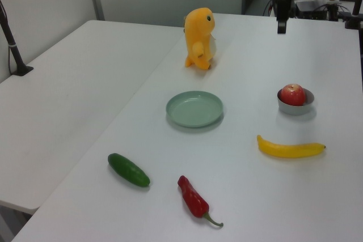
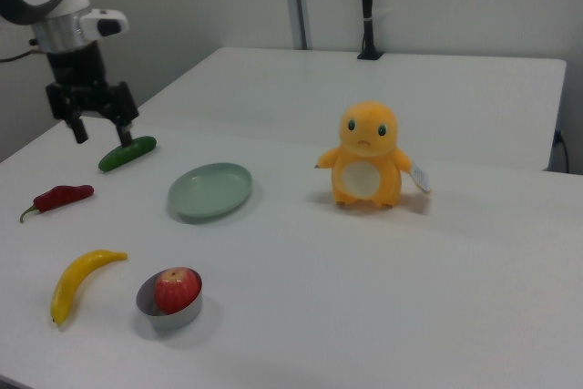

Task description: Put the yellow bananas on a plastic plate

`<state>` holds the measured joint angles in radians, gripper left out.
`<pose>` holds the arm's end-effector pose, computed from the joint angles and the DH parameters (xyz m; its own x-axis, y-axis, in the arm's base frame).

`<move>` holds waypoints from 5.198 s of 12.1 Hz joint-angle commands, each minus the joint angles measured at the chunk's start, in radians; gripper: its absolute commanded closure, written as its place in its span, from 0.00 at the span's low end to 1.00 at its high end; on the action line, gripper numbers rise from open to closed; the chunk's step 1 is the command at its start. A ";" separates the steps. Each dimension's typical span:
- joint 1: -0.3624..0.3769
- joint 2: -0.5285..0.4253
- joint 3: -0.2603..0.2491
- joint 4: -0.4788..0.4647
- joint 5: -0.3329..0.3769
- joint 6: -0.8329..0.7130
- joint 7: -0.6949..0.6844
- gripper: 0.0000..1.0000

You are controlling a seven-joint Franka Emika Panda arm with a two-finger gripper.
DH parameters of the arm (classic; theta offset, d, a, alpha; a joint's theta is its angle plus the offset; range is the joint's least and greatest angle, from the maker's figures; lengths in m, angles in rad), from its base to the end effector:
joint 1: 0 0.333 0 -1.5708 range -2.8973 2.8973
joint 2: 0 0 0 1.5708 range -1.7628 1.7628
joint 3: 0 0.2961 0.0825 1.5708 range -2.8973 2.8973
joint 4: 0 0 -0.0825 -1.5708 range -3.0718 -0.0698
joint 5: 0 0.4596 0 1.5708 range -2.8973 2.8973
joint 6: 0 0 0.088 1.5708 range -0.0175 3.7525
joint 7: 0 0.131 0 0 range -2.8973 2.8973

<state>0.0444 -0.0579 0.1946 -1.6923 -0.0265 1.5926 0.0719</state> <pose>0.5947 0.1437 0.5513 0.9853 0.1660 -0.0401 0.1676 -0.9850 0.0406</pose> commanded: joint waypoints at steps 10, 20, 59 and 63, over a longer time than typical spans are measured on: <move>0.008 0.000 0.261 -0.455 0.039 0.456 0.157 0.00; 0.037 0.193 0.263 -0.503 -0.050 0.609 0.292 0.09; -0.052 0.584 0.114 0.258 -0.193 0.680 0.272 0.88; -0.034 0.647 0.112 0.257 -0.226 0.748 0.275 0.86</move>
<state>-0.0240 0.5449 0.3258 -1.4613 -0.2201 2.3172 0.3422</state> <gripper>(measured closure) 0.656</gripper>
